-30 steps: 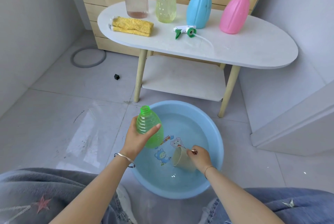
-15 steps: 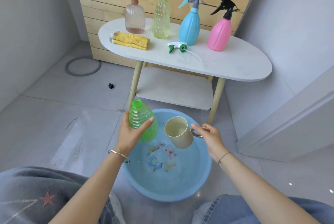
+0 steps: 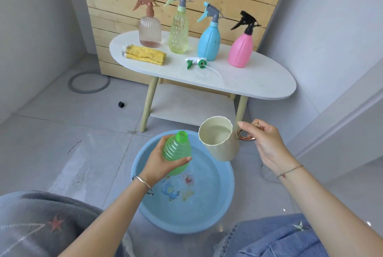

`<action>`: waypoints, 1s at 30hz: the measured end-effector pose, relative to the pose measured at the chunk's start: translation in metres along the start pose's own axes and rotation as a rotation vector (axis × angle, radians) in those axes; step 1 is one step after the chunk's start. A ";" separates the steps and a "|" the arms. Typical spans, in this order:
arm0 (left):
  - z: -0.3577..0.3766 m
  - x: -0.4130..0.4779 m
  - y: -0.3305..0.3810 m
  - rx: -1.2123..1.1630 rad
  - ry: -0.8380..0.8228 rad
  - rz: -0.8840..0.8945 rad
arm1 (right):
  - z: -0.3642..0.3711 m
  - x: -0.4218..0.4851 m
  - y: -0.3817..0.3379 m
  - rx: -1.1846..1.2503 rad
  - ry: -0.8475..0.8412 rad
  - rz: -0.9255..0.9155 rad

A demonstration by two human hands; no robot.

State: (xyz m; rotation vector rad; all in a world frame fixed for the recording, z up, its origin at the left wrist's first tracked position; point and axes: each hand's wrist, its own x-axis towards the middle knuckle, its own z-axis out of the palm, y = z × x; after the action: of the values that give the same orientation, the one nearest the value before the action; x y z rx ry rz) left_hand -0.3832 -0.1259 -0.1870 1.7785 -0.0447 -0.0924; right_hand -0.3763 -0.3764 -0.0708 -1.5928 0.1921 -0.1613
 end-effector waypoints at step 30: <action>0.020 -0.005 -0.016 0.199 -0.085 -0.020 | 0.014 -0.002 -0.010 -0.298 0.072 -0.176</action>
State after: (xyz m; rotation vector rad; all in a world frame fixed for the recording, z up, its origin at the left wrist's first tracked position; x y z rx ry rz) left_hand -0.3903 -0.1417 -0.2071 1.9731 -0.1004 -0.1833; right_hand -0.3752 -0.3621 -0.0610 -1.9030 0.1361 -0.3398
